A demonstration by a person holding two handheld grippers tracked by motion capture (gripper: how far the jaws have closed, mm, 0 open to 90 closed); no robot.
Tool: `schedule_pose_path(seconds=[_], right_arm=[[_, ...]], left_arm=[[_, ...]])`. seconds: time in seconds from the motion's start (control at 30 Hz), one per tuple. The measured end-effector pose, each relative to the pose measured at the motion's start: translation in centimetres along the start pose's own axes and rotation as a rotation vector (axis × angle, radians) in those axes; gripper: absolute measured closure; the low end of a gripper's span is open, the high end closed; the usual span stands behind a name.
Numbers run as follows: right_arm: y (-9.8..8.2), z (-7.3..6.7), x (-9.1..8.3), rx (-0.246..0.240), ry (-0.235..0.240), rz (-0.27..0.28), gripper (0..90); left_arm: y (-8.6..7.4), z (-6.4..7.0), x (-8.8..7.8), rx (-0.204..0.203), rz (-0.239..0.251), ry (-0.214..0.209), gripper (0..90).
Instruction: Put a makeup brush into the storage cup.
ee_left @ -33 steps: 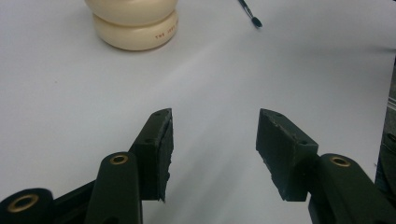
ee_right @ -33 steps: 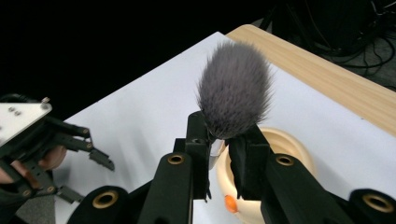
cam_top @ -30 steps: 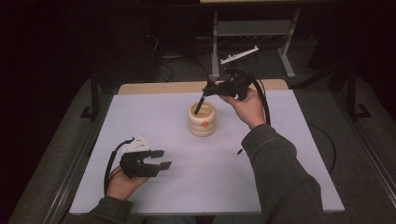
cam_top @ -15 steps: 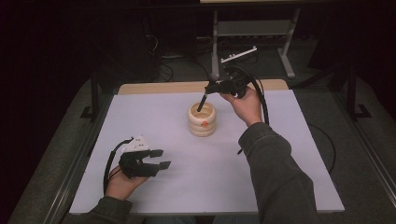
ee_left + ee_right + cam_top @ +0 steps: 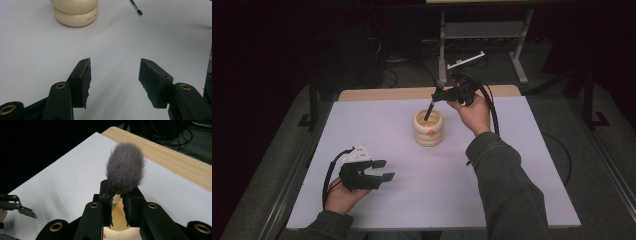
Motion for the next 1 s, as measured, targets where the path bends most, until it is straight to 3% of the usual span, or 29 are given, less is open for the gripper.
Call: schedule_pose_path(seconds=[1.0], right_arm=[[-1.5,0.9,2.1,0.028,-0.002,-0.035,77.0]], left_arm=[[0.0,-0.1,-0.1,-0.012,0.010,0.000,41.7]])
Point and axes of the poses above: each handheld gripper's, and its own axes: x roughly forward along the jaws, y roughly out of its top, z roughly to its right, the point moved 2 cm from there along x, roughly forward along the jaws, and after that the axes turned 9 degrees about -z, right-handed, at the moved point
